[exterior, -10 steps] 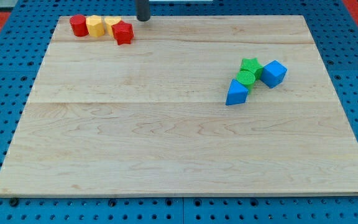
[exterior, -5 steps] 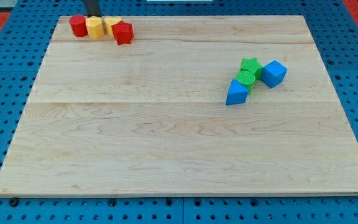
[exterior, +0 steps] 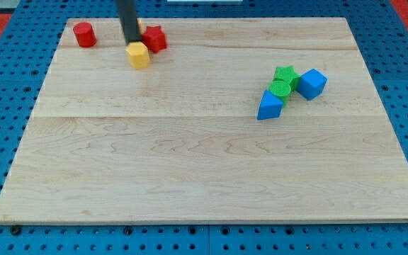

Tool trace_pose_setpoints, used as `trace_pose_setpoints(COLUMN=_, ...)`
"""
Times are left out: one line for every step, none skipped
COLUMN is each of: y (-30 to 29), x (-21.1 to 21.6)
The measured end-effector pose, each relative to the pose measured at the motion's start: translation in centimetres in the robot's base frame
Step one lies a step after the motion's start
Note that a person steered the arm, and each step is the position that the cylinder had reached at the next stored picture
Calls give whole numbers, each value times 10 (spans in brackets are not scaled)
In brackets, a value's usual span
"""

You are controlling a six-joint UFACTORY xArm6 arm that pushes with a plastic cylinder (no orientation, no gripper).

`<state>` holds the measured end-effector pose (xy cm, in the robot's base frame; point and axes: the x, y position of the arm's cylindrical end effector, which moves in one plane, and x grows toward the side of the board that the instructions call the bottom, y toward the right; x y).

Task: Move red star towards yellow hexagon

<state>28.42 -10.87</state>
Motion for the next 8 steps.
trace_pose_setpoints(y=59, x=47)
trace_pose_setpoints(y=60, x=58)
trace_pose_setpoints(y=72, x=56)
trace_pose_setpoints(y=-5, x=56)
trace_pose_setpoints(y=-33, x=58)
trace_pose_setpoints(y=32, x=50)
trace_pose_setpoints(y=85, x=3)
trace_pose_setpoints(y=79, x=-43)
